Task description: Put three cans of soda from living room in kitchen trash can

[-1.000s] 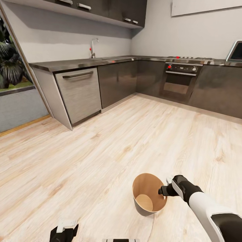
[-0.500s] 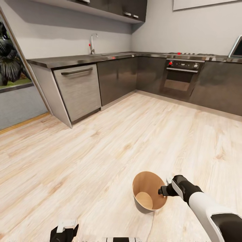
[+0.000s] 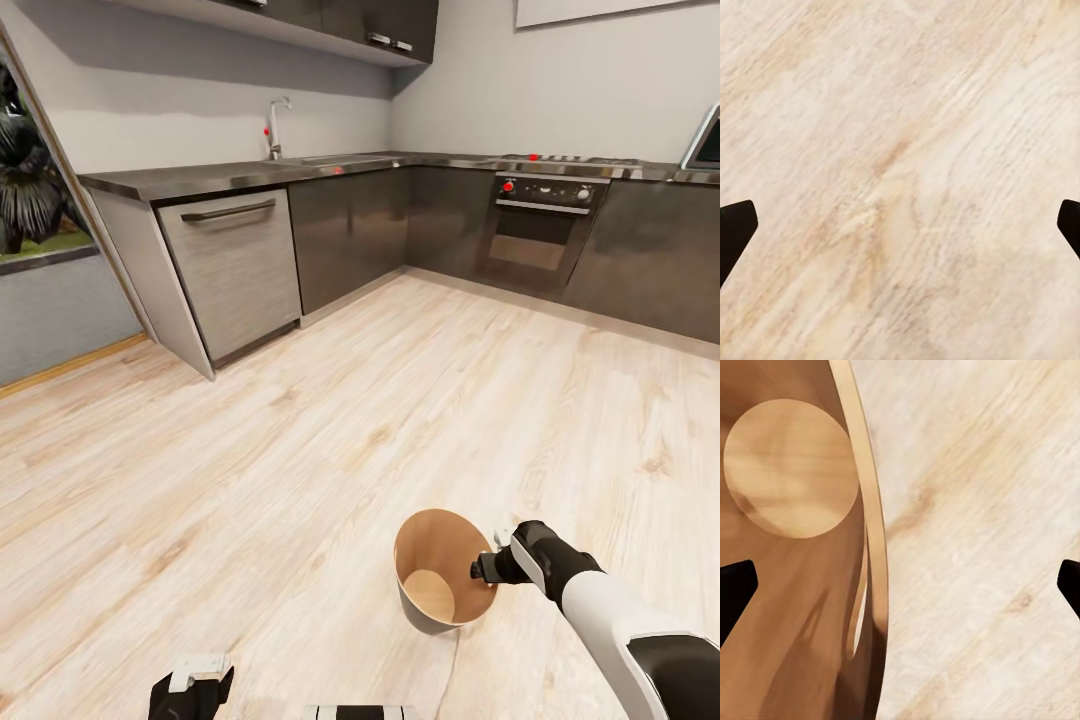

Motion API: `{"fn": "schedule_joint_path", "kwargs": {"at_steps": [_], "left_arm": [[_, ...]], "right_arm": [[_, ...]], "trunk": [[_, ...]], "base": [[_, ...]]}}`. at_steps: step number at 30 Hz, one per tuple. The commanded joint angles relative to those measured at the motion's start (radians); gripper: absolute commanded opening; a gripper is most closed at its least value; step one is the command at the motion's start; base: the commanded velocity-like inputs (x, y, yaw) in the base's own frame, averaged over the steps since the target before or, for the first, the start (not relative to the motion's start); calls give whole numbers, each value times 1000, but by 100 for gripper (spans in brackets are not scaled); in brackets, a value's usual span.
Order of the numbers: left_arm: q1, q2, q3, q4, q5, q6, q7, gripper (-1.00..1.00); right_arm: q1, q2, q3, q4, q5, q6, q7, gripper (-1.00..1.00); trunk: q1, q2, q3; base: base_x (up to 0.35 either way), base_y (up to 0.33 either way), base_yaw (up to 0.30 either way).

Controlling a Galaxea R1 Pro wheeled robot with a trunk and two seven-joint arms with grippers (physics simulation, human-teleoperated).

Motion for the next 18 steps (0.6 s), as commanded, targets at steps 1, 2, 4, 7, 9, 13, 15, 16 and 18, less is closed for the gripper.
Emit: {"fn": "schedule_joint_path", "kwargs": {"at_steps": [1,2,4,7,9,13,15,16,18], "left_arm": [[0,0,0,0,0,0,0,100],[0,0,0,0,0,0,0,100],[0,0,0,0,0,0,0,100],[0,0,0,1,0,0,0,100],[0,0,0,1,0,0,0,100],[0,0,-1,0,1,0,0,100],[0,0,-1,0,0,0,0,100],[0,0,-1,0,1,0,0,100],[0,0,-1,-1,0,-1,0,100]], "right_arm": [[0,0,0,0,0,0,0,100],[0,0,0,0,0,0,0,100],[0,0,0,0,0,0,0,100],[0,0,0,0,0,0,0,100],[0,0,0,0,0,0,0,100],[0,1,0,0,0,0,0,100],[0,1,0,0,0,0,0,100],[0,1,0,0,0,0,0,100],[0,1,0,0,0,0,0,-100]], "trunk": [[0,0,0],[0,0,0],[0,0,0],[1,-1,-12],[2,-1,-15],[2,-1,-15],[2,-1,-15],[2,-1,-15],[2,-1,-15]], "base": [[0,0,0],[0,0,0],[0,0,0],[0,0,0],[0,0,0],[0,0,0],[0,0,0],[0,0,0],[0,0,0]]}}
